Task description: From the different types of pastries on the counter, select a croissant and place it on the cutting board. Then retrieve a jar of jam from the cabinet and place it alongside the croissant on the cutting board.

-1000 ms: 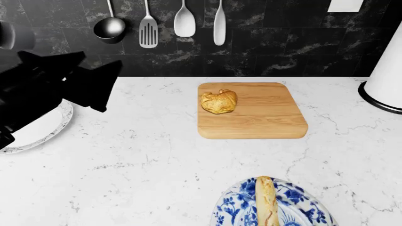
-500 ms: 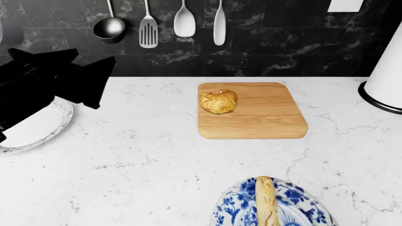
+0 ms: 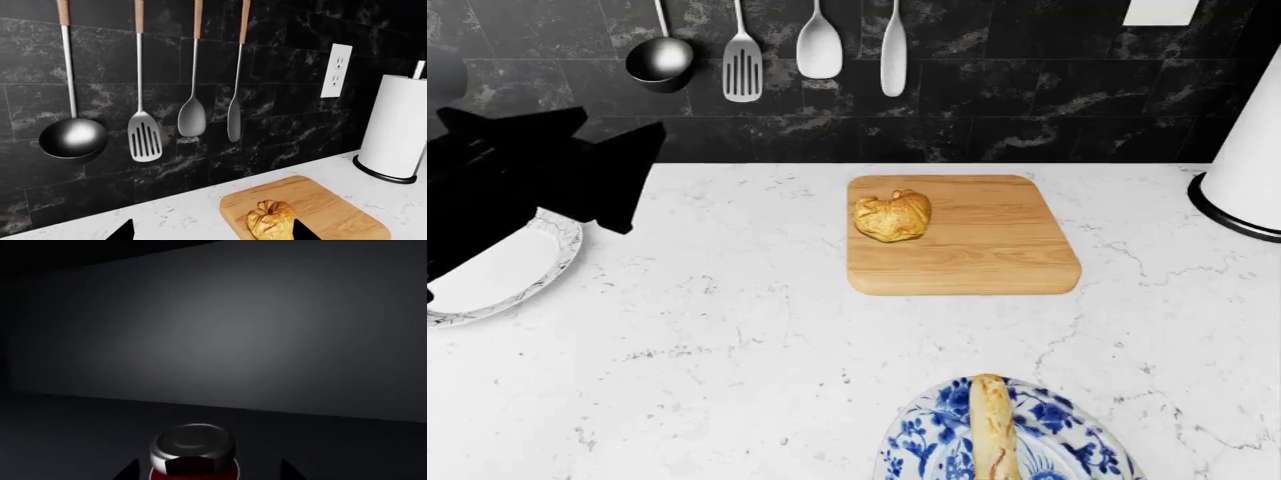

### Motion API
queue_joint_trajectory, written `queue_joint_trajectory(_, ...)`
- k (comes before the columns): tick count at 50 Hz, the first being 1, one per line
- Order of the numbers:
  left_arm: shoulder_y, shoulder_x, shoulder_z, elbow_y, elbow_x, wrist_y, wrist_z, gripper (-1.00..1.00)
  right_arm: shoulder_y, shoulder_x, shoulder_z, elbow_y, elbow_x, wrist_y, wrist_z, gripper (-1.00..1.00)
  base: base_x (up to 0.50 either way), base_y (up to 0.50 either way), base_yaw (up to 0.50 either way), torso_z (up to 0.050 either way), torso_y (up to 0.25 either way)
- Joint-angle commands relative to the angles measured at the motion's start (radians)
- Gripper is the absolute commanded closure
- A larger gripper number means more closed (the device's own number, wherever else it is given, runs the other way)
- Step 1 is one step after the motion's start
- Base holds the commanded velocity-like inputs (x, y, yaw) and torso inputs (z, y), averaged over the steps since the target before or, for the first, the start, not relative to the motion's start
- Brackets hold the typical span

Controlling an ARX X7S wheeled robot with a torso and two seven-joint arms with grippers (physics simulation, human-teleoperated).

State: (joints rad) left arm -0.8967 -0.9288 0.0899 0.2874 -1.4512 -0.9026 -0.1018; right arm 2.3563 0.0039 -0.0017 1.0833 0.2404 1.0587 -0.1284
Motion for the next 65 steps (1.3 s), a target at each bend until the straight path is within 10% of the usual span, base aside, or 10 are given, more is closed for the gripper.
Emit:
queue_joint_trajectory(1,0.015,-0.006,-0.005,-0.006,0.006,0.009,0.011,-1.0,0.0,-0.003,-0.023,0.088,0.075,-0.057,0.033,-1.0,0.0,0.0,0.0,0.0,0.0)
queue_joint_trajectory(20,0.042,-0.017,-0.016,-0.015,0.016,0.026,0.023,-1.0,0.0,-0.003,-0.077,0.159,0.178,-0.04,0.026,-1.0,0.0,0.0,0.0,-0.001,0.0)
queue_joint_trajectory(21,0.042,-0.017,-0.016,-0.016,0.015,0.026,0.022,-1.0,0.0,-0.003,-0.082,0.162,0.184,-0.037,0.022,1.0,0.0,0.0,0.0,0.0,0.0)
queue_joint_trajectory(65,0.033,0.0,0.006,-0.016,0.013,0.023,0.008,-1.0,0.0,0.076,0.044,-0.306,0.193,0.022,0.006,1.0,0.0,0.0,0.0,-0.001,0.0)
